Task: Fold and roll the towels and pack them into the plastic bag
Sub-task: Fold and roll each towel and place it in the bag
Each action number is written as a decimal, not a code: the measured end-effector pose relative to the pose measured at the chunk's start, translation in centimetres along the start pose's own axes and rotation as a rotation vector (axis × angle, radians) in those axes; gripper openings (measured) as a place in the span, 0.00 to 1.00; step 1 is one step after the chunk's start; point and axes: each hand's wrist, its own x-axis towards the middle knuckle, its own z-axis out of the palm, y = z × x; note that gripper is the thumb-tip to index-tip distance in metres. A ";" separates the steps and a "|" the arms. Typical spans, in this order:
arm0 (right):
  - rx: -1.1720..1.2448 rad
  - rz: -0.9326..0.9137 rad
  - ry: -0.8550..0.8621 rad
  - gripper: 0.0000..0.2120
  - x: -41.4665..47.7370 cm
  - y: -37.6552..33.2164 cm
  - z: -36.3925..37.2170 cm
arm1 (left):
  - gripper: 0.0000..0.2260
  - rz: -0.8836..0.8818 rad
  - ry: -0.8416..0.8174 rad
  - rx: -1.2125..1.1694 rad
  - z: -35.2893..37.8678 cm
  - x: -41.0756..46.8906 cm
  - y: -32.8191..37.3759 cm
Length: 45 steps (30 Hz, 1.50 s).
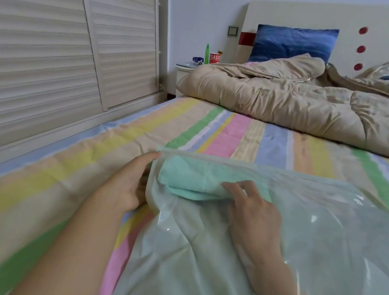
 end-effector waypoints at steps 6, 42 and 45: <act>0.106 -0.074 0.024 0.21 0.2 0.1 1.0 | 0.16 0.006 -0.104 0.003 0.5 1.2 -0.4; 0.116 -0.341 -0.402 0.21 3.3 -1.7 2.8 | 0.58 0.698 0.281 1.059 -0.1 0.0 -3.7; 0.082 -0.210 -0.165 0.15 2.6 -2.2 1.3 | 0.41 0.860 0.225 1.265 0.3 0.0 -3.3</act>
